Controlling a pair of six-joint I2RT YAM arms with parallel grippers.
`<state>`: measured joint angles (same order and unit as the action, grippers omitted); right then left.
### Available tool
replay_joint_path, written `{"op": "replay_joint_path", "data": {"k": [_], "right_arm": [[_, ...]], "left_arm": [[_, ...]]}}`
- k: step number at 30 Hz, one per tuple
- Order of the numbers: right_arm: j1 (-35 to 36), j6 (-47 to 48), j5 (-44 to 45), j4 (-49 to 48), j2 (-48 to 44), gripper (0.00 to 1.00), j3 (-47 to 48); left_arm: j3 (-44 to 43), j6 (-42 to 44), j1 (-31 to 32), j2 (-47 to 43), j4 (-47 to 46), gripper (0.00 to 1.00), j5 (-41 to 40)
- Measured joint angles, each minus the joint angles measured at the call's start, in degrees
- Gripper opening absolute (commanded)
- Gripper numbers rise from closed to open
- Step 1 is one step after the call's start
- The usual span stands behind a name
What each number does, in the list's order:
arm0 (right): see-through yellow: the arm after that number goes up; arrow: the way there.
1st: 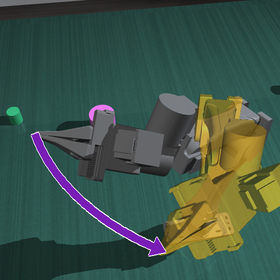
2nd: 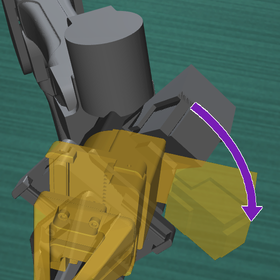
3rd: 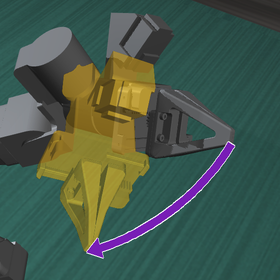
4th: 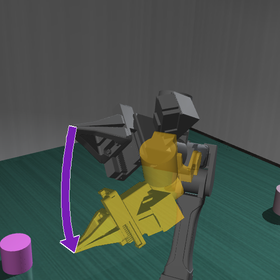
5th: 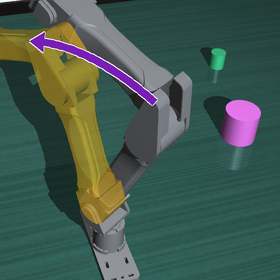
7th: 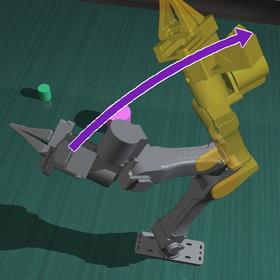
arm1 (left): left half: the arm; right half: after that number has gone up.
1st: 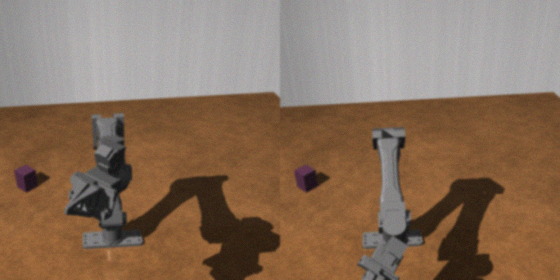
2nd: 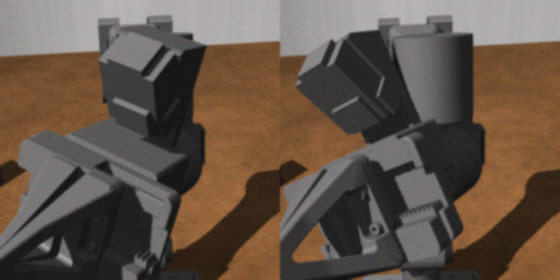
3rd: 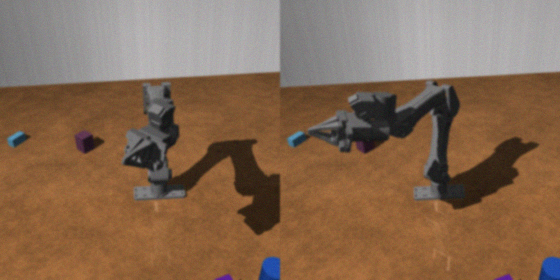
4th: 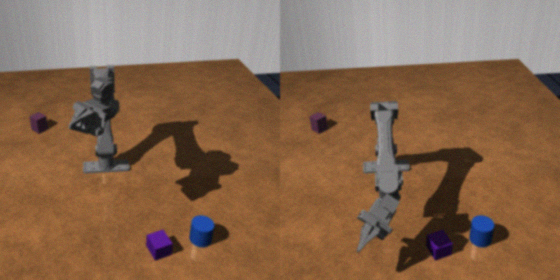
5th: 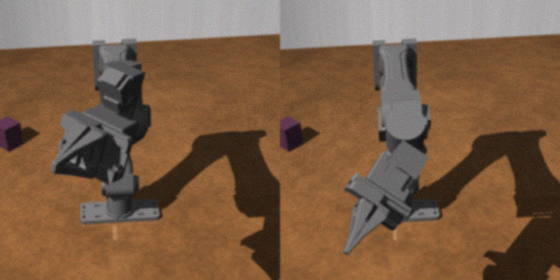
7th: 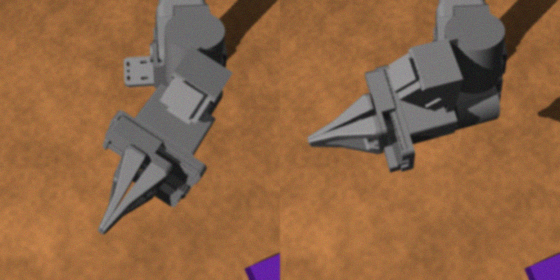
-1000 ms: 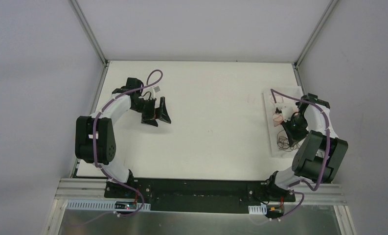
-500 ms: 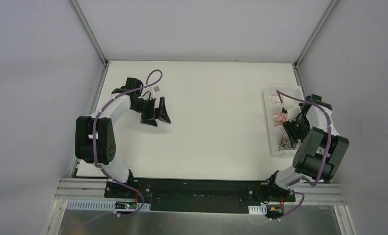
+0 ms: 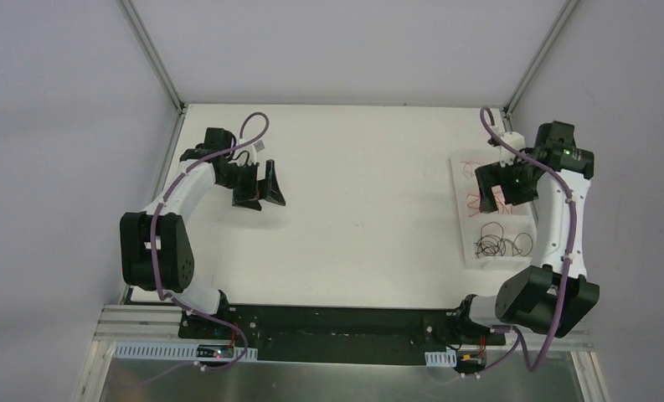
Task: Untangle the cables
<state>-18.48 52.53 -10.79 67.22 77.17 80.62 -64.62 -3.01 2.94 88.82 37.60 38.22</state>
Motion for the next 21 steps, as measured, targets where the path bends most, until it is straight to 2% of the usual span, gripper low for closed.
{"op": "replay_joint_path", "data": {"k": [5,11,15,21], "right_arm": [[7.3,-8.9,-5.5,-2.3,2.0,0.99,6.1],[16.3,-22.0,-9.2,-11.8,10.4,0.99,13.3],[23.3,-27.7,-9.9,-17.3,14.0,0.99,13.1],[34.3,-30.7,-8.9,-22.0,16.2,0.99,10.2]], "left_arm": [[-6.8,0.5,-3.4,0.1,5.3,0.99,0.0],[-22.0,2.4,-8.2,2.6,12.8,0.99,-3.7],[-30.8,4.4,-9.0,4.6,16.1,0.99,-10.9],[-36.1,5.1,-9.0,6.5,18.6,0.99,-17.9]]}}
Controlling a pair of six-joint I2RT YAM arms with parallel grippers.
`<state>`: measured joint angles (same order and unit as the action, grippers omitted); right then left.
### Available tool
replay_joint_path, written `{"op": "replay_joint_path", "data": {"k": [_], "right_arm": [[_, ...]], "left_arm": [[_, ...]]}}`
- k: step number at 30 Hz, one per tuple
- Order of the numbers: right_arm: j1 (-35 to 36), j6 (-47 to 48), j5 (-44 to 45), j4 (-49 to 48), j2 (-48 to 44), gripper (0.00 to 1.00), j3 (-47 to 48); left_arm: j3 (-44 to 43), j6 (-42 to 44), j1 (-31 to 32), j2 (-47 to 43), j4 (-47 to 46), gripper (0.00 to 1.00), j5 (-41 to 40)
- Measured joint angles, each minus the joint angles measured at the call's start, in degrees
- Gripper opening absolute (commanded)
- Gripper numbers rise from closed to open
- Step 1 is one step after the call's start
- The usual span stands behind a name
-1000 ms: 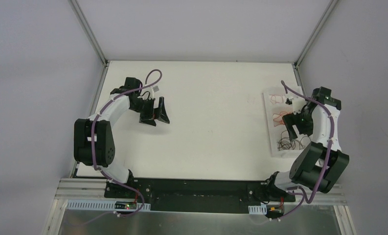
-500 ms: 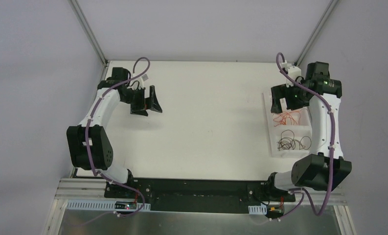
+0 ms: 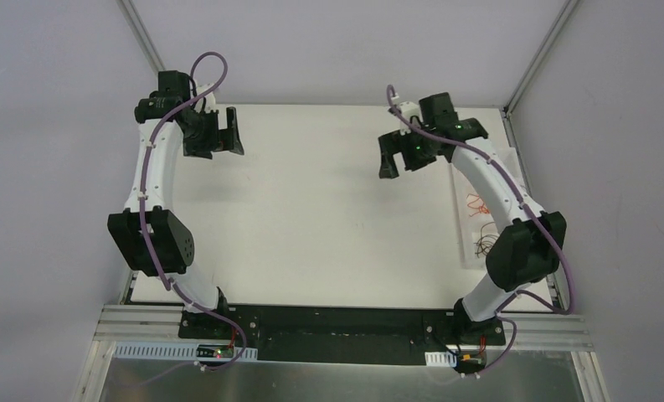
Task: Untangle the cables
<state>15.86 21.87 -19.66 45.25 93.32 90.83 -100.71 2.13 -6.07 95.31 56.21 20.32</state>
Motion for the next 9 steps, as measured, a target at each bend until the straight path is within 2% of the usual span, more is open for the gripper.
{"op": "replay_joint_path", "data": {"k": [6,9], "right_arm": [[11.9,0.8,2.3,-1.1,3.1,0.99,-1.1],[13.9,1.1,3.0,-1.4,3.9,0.99,-1.0]], "left_arm": [[-0.3,0.0,0.2,1.9,0.9,0.99,-1.4],[0.1,0.0,1.0,2.0,1.1,0.99,-1.6]]}}
